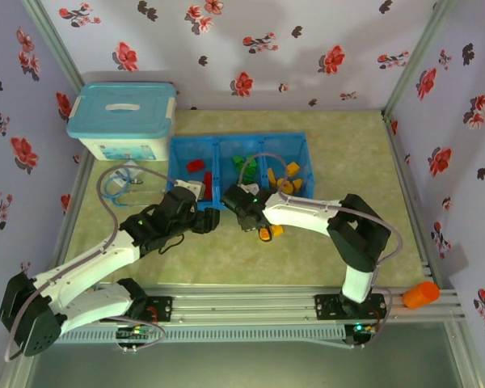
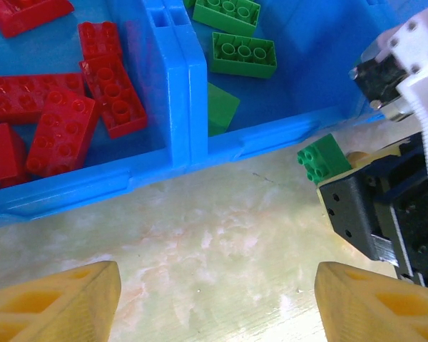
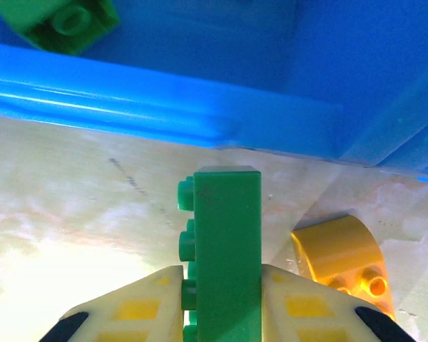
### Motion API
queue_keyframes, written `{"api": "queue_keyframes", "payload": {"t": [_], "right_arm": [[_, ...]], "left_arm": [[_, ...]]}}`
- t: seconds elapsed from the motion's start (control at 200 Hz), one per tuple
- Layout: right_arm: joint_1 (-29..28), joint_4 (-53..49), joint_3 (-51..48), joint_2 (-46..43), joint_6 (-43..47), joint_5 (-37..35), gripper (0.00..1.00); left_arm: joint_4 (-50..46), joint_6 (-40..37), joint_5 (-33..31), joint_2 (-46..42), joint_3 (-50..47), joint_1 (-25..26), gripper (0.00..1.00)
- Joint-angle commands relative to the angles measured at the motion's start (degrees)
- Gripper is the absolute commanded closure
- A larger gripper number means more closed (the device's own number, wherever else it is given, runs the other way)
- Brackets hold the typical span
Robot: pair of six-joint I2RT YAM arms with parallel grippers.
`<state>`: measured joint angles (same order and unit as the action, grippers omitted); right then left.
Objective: Sort the legos into containers by color
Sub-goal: Pick up the lego from the center of the table, then place the lego in the container.
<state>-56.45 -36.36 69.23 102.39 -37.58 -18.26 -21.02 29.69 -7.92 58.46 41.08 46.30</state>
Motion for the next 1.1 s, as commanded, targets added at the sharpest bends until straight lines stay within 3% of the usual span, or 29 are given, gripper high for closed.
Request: {"api": "queue_keyframes", "payload": {"t": [0.0, 0.22, 0.71, 0.805, 0.845, 0.9, 0.935, 1.095], "right_arm": [[-1.02, -0.25, 2.71, -4.68, 1.90, -1.25, 0.77], [-0.39, 0.31, 7.28, -7.39, 4.87, -2.29, 0.78], [7.57, -1.71, 21.45, 2.15, 9.41, 3.42, 0.75], [8.11, -3.72, 24.23, 3.90, 9.92, 2.48, 0.66], [8.08, -4.23, 25.00, 3.98, 10.06, 2.34, 0.54], [7.88, -4.26, 25.07, 3.49, 10.12, 2.34, 0.30], [7.73, -3.93, 24.55, 2.61, 10.20, 2.13, 0.22], [7.19, -2.21, 19.85, -3.26, 9.56, 0.86, 0.18]], "left_arm": [[0.80, 0.63, -1.26, -1.06, -0.63, 0.67, 0.28], [0.84, 1.13, -1.59, -2.27, -1.60, 1.22, 0.29], [-0.12, 2.05, -2.57, -5.90, -2.63, 3.09, 0.29], [-0.43, 1.98, -2.67, -5.86, -2.50, 3.48, 0.29], [-0.44, 1.82, -2.50, -5.68, -2.41, 3.74, 0.29], [-0.50, 0.84, -2.04, -5.14, -1.95, 4.57, 0.28], [-0.69, 0.09, -2.10, -4.55, -1.59, 5.40, 0.27], [-0.10, -1.84, -1.78, -0.49, -0.09, 8.75, 0.25]]}}
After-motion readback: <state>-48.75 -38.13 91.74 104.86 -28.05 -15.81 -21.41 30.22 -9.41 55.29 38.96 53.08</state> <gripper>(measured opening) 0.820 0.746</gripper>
